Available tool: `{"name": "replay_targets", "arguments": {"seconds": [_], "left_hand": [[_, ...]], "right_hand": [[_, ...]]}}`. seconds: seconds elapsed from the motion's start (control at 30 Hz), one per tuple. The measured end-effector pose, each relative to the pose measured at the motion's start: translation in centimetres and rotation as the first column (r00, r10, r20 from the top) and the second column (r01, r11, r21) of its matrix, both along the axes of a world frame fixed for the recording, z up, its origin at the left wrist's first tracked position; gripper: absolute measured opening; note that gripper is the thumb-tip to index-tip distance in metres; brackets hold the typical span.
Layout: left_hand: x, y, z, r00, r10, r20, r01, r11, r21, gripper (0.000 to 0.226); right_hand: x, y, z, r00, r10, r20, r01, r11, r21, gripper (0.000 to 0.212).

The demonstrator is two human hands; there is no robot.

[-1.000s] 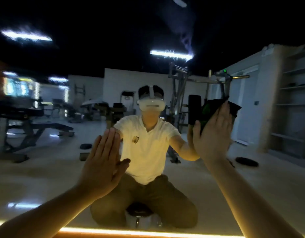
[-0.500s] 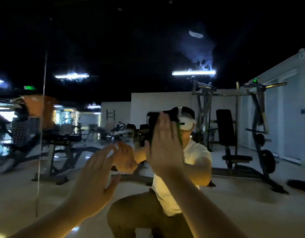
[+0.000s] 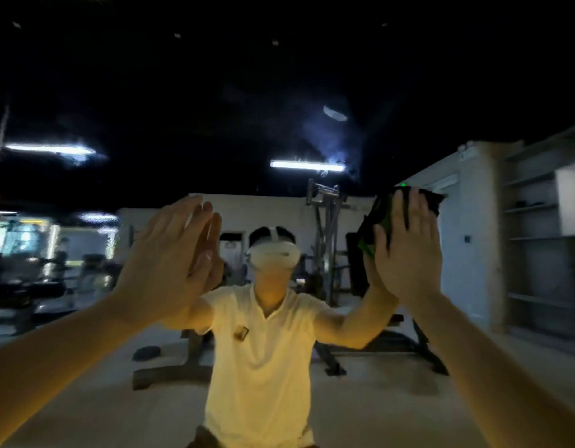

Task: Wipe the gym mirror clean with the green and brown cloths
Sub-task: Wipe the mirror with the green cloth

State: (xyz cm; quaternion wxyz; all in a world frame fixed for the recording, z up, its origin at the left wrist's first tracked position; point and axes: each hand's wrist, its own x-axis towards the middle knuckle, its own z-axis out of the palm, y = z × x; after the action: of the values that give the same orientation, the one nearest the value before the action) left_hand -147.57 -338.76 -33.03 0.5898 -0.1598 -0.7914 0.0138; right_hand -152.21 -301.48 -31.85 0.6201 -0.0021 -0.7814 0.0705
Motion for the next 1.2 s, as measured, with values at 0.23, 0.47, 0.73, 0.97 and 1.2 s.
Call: {"name": "replay_targets", "arguments": {"seconds": [0.23,0.47,0.73,0.97,1.2], "left_hand": [[-2.3,0.0,4.0,0.992,0.009,-0.128,-0.020,0.996,-0.086,0.067],[-4.4,0.4,9.4,0.981,0.059,-0.186,-0.053,0.998,0.038,0.073],[-7.0,1.6,9.5,0.964,0.128,-0.233,-0.118,0.992,0.055,0.082],[-7.3,1.3,9.5,0.963,0.101,-0.249,-0.094,0.995,0.038,0.075],[-7.6,0.7,9.4,0.960,0.114,-0.256,-0.113,0.993,0.022,0.075]], "right_hand": [[-0.5,-14.6,2.1,0.994,0.028,-0.109,-0.019,0.996,0.089,0.070],[-0.4,-13.7,5.6,0.998,0.051,-0.048,-0.019,0.858,0.514,0.071],[-1.0,-0.4,8.8,0.993,-0.075,-0.089,0.058,0.982,-0.180,0.077],[-0.8,-18.7,11.1,0.989,0.018,-0.144,0.022,0.963,0.269,0.070],[-1.4,-8.4,15.2,0.984,-0.053,-0.170,0.097,0.959,0.267,0.071]]}}
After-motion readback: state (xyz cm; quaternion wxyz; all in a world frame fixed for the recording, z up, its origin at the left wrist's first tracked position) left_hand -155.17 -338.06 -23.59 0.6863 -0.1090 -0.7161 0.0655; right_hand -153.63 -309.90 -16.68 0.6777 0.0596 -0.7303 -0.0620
